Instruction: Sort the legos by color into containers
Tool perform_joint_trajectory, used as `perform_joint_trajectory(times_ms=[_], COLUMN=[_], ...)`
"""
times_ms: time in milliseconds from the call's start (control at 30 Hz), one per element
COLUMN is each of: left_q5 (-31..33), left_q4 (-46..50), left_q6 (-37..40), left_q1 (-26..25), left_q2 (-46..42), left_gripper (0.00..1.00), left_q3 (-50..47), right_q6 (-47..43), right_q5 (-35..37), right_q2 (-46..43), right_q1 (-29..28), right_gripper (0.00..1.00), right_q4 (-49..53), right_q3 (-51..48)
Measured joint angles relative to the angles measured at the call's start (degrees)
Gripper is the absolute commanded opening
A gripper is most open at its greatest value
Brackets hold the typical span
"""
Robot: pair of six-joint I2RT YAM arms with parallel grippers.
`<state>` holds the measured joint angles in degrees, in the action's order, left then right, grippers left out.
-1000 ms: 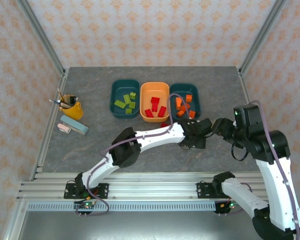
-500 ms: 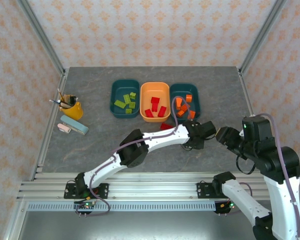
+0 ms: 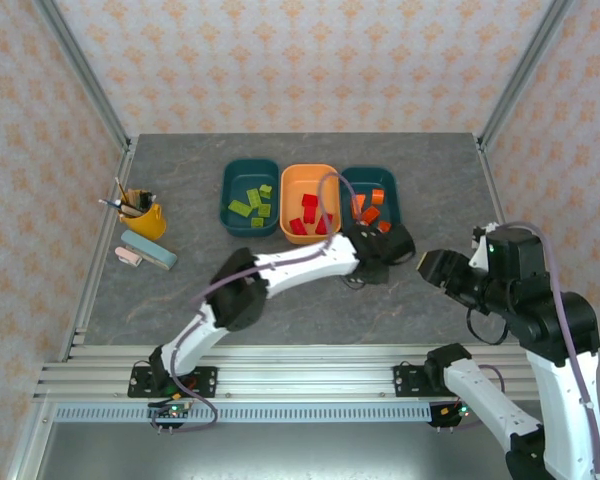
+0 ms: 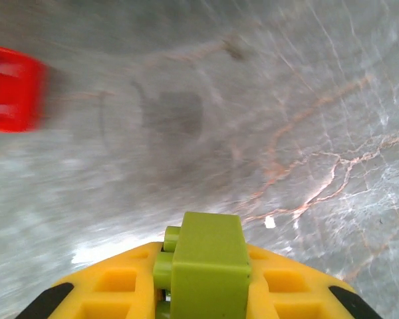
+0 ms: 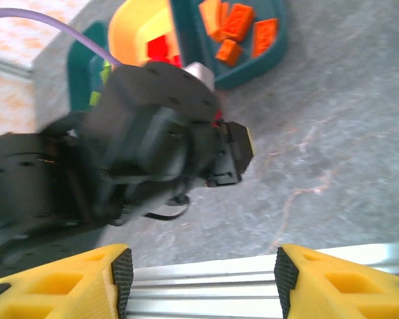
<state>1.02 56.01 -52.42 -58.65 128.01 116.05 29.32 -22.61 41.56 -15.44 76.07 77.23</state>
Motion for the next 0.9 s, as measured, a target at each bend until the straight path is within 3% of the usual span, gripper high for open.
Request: perform_joint_trajectory(times_ms=[167,333,600,900], left_q5=[1.2,2.1,2.1,2.1], left_q4=[-1.1,-1.5,-1.7,-4.4], left_q6=[1.5,4.7,9.4,12.1], left_q1=[11.0,23.2,36.1,42.7], left_q2=[-15.3,-20.5,-16.3,-1.4], left_gripper=[0.18,0.19,0.2,0.23], left_q3=[-9.7,-13.5,-10.7,0.2], right_q6=[0.7,2.4,3.7,3.6], right_q5=[-4.7,-3.6,4.4,7.6], right_q2=[0.9,4.8,18.2,27.1], right_q1=[-0.5,-7.0,-23.3,-25.0], right_gripper=[0.59,0.59,0.59,0.61], right_q4=[-8.4,-15.8,-30.2,-48.4], right_q3=[-5.6,-8.3,-8.3,-9.7])
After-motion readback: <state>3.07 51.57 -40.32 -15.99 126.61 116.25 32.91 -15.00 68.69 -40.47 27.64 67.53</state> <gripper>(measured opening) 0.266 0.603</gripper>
